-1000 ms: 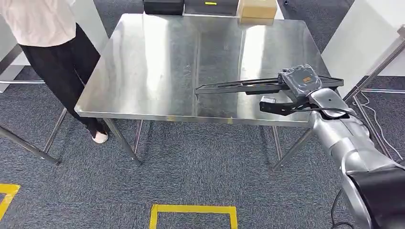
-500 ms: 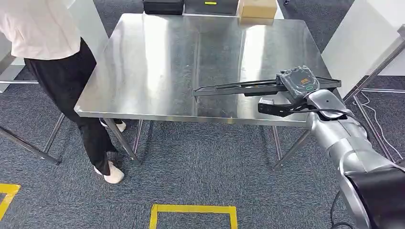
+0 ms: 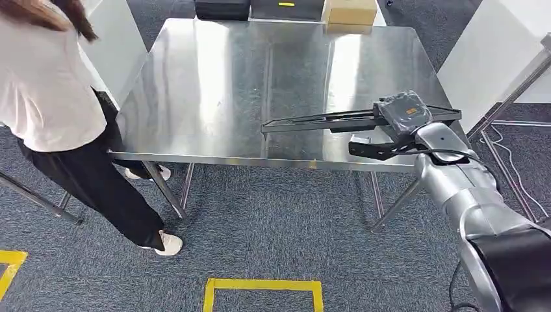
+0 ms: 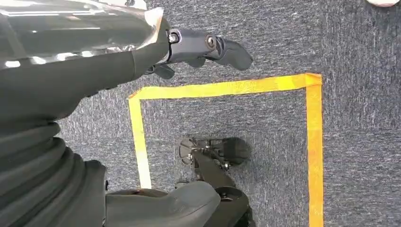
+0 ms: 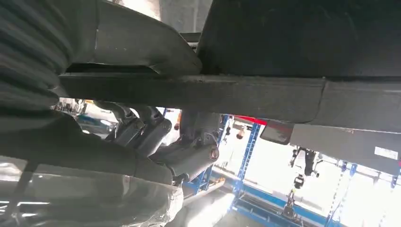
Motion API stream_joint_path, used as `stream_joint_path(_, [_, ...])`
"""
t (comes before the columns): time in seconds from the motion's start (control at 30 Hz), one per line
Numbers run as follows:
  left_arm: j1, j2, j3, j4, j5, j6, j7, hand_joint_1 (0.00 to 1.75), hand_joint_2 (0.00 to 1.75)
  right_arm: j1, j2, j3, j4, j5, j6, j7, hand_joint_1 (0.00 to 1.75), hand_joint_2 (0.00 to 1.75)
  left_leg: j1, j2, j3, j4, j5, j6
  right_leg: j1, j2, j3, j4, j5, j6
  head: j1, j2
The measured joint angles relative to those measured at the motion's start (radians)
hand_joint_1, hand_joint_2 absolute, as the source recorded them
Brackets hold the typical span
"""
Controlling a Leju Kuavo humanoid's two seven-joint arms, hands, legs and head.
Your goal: Take the parts from the cabinet and place them on the table.
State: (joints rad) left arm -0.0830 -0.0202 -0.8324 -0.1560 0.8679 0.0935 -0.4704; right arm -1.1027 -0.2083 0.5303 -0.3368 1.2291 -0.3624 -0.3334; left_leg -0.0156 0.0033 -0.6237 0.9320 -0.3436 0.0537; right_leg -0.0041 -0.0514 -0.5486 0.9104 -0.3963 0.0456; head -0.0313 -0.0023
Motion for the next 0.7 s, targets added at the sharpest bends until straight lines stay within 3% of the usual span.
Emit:
stream_joint_path(0.23, [0.0,0.001,0.0,0.0,0.0,-0.005,0.0,0.0,1.75,-0.001,0.008,0.0,0.0,0.0,0.0,0.0,1.75,1.75,-0.001,-0.003,-0.007,0.015,-0.011,0.009,-0.002,-0.002,0.001,0.006,-0.006,0.007,0.0,0.0])
stream_joint_path(0.27, [0.0,0.001,0.0,0.0,0.0,-0.005,0.0,0.0,1.75,-0.002,0.009,0.0,-0.001,0.0,0.0,0.0,1.75,1.75,0.005,-0.003,-0.001,0.008,-0.006,0.015,0.003,0.0,-0.001,0.011,-0.011,0.013,-0.001,0.0])
stream_joint_path(0.3, [0.0,0.0,0.0,0.0,0.0,-0.005,0.0,0.0,1.75,-0.001,0.008,0.0,-0.001,0.0,0.0,0.001,1.75,1.75,0.008,-0.004,0.0,0.007,-0.005,0.016,-0.006,0.018,-0.014,0.036,-0.027,0.012,-0.002,0.0])
stream_joint_path(0.33, [-0.003,0.001,0.0,0.0,0.0,-0.005,0.0,0.0,1.75,-0.002,0.006,0.0,-0.001,0.0,0.0,0.001,1.75,1.75,0.01,-0.005,0.0,0.008,-0.004,0.021,-0.007,0.033,-0.045,0.11,-0.067,0.005,-0.002,0.0])
stream_joint_path(0.4, [-0.005,0.001,0.0,0.0,0.0,-0.005,0.0,0.0,1.75,0.002,0.0,0.0,0.001,0.0,0.0,0.002,1.75,1.75,0.01,-0.008,0.0,0.008,-0.004,0.022,-0.011,0.04,-0.128,0.286,-0.14,-0.001,0.0,0.0])
stream_joint_path(0.43, [-0.004,0.0,-0.001,0.0,0.0,-0.005,0.0,0.0,1.75,0.006,-0.001,0.0,0.002,0.0,0.0,0.002,1.75,1.75,0.01,-0.011,0.0,0.009,-0.004,0.022,-0.01,0.044,-0.161,0.355,-0.16,0.002,0.002,0.0])
stream_joint_path(0.47, [-0.004,0.0,-0.002,0.0,0.0,-0.006,0.0,0.0,1.75,0.01,-0.002,0.0,0.004,0.0,0.0,0.002,1.75,1.75,0.01,-0.015,-0.001,0.01,-0.004,0.022,-0.011,0.045,-0.172,0.378,-0.161,0.01,0.0,0.0])
stream_joint_path(0.5, [-0.004,0.0,-0.003,0.0,-0.001,-0.006,0.001,0.0,1.75,0.012,-0.003,0.0,0.005,0.0,0.0,0.002,1.75,1.75,0.01,-0.018,-0.001,0.013,-0.004,0.021,-0.013,0.045,-0.156,0.345,-0.145,0.019,0.001,0.0])
stream_joint_path(0.53, [-0.005,-0.001,-0.005,0.0,-0.001,-0.007,0.0,0.0,1.75,0.011,-0.003,0.0,0.005,0.0,0.0,0.002,1.75,1.75,0.012,-0.02,-0.002,0.018,-0.005,0.02,-0.017,0.045,-0.117,0.269,-0.113,0.031,0.002,0.0])
stream_joint_path(0.6, [-0.005,-0.002,-0.008,0.0,-0.002,-0.007,0.001,0.0,1.75,0.007,-0.004,0.0,0.005,0.0,0.0,0.002,1.75,1.75,0.014,-0.025,-0.006,0.032,-0.011,0.008,-0.028,0.049,-0.014,0.073,-0.047,0.051,0.002,0.0])
stream_joint_path(0.63, [-0.005,0.0,-0.008,0.0,-0.002,-0.007,0.001,0.0,1.75,0.004,-0.004,0.0,0.005,-0.003,0.001,0.002,1.75,1.75,0.01,-0.028,-0.011,0.041,-0.015,0.002,-0.018,0.054,-0.004,0.058,-0.045,0.039,0.005,0.0])
stream_joint_path(0.67, [-0.005,-0.001,-0.009,0.0,-0.002,-0.007,0.001,0.0,1.75,0.004,-0.005,0.0,0.005,-0.003,0.0,0.001,1.75,1.75,0.009,-0.028,-0.013,0.042,-0.013,-0.006,-0.013,0.053,-0.009,0.057,-0.041,0.02,0.005,0.0])
stream_joint_path(0.7, [-0.005,-0.001,-0.01,0.0,-0.002,-0.007,0.002,0.0,1.75,0.004,-0.006,0.0,0.005,-0.003,0.001,0.001,1.75,1.75,0.009,-0.03,-0.016,0.041,-0.01,-0.011,-0.011,0.053,-0.009,0.06,-0.038,0.011,0.004,0.0])
